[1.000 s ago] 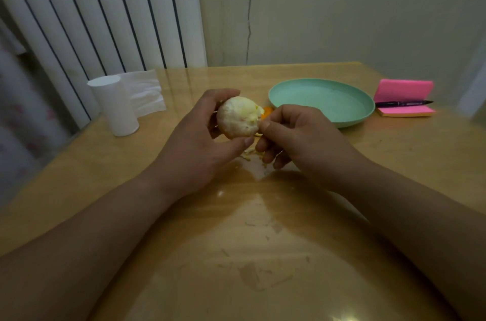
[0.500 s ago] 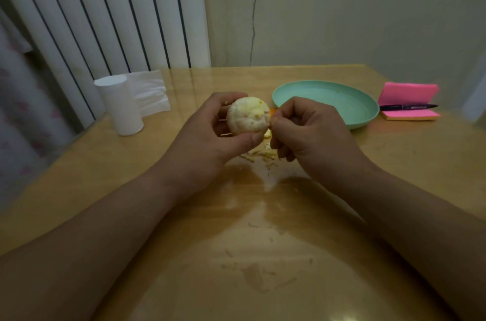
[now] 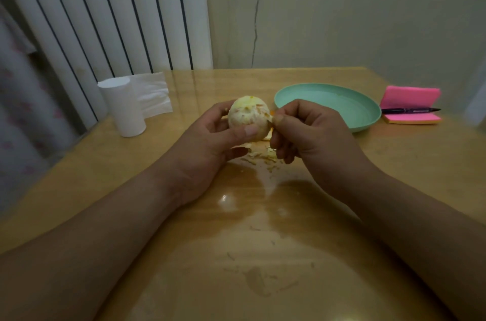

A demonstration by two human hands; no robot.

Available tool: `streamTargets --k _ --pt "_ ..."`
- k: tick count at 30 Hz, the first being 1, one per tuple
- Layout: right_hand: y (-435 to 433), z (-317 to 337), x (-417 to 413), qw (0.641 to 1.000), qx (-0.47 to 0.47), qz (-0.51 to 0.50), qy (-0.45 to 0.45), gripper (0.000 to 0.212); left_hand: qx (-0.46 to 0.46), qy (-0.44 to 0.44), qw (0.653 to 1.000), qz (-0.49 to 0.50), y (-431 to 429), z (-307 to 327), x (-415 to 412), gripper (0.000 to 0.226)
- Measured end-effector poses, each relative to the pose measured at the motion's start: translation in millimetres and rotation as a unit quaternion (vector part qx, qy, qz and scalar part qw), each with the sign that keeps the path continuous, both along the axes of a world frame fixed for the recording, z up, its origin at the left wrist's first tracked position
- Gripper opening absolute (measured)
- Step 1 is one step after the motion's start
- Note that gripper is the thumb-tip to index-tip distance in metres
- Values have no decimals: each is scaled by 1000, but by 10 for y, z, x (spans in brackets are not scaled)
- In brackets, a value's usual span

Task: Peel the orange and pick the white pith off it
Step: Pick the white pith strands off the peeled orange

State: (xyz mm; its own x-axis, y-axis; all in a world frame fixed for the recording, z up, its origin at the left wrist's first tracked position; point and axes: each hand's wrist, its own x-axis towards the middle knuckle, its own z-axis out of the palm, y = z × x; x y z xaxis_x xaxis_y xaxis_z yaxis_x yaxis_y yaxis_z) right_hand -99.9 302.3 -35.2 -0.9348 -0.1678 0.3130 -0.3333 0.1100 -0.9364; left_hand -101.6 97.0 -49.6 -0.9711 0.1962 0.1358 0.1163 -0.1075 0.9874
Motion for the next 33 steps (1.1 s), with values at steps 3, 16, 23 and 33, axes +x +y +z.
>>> streamTargets --k 3,16,23,33 --pt "0 -14 -21 1000 -6 -3 -5 15 17 -12 1000 -9 -20 5 -19 61" --pt "52 -144 -118 931 342 -75 106 11 37 -25 999 17 -61 19 -56 63" --pt "44 -106 -108 937 307 -89 143 6 -19 12 999 28 -68 -35 -65 66" --pt "29 -65 -47 947 260 -95 165 8 -51 40 997 47 -61 -21 -43 63"
